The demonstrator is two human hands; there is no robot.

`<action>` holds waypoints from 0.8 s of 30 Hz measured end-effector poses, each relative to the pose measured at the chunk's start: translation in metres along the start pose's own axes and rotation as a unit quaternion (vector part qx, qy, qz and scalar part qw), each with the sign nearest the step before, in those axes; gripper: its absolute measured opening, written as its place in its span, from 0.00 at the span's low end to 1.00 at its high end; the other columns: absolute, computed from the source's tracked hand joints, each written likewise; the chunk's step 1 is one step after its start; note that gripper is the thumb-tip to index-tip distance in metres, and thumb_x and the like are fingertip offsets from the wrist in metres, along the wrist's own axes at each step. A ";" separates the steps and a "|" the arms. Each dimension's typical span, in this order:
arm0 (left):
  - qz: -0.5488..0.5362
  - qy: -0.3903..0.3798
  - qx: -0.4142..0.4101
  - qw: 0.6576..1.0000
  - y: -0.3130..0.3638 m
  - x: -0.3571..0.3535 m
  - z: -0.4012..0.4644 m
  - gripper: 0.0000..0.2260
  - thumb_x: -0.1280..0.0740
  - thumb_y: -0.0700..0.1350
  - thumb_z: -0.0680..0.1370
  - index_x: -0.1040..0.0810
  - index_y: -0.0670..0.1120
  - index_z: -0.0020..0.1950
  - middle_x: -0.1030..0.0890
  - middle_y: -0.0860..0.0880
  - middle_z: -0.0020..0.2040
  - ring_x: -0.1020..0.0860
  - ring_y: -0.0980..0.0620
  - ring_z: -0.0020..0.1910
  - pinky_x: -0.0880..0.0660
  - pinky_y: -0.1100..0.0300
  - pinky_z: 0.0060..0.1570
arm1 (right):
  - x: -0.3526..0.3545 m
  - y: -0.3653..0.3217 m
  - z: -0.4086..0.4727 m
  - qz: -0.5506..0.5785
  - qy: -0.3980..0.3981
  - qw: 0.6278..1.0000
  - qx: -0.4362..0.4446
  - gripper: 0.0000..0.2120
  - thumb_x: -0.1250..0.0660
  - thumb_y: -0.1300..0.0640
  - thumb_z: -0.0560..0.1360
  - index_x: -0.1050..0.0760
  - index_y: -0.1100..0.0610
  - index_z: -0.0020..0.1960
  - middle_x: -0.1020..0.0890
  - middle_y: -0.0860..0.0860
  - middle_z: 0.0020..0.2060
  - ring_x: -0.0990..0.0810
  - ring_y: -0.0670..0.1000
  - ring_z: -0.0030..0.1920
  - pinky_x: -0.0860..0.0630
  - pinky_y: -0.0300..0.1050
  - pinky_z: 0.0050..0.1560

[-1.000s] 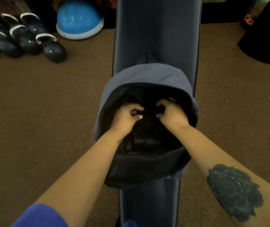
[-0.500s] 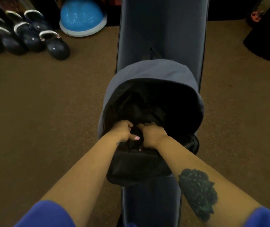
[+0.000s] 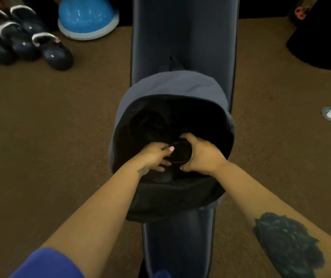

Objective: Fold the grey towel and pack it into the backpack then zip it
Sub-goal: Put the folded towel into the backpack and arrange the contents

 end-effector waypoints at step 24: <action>0.049 -0.124 -0.015 0.991 0.040 -0.021 0.019 0.20 0.42 0.55 0.80 0.31 0.49 0.70 0.26 0.49 0.68 0.25 0.49 0.64 0.27 0.52 0.55 | 0.031 0.011 -0.012 -0.082 -0.061 0.987 -0.121 0.46 0.23 0.44 0.63 0.42 0.53 0.74 0.31 0.56 0.68 0.29 0.57 0.66 0.29 0.48 0.61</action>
Point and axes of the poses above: each hand's wrist, its own z-axis towards the middle knuckle, its own x-axis out of the back of the hand, y = z × x, the point moved 1 cm from there along z, towards the middle knuckle
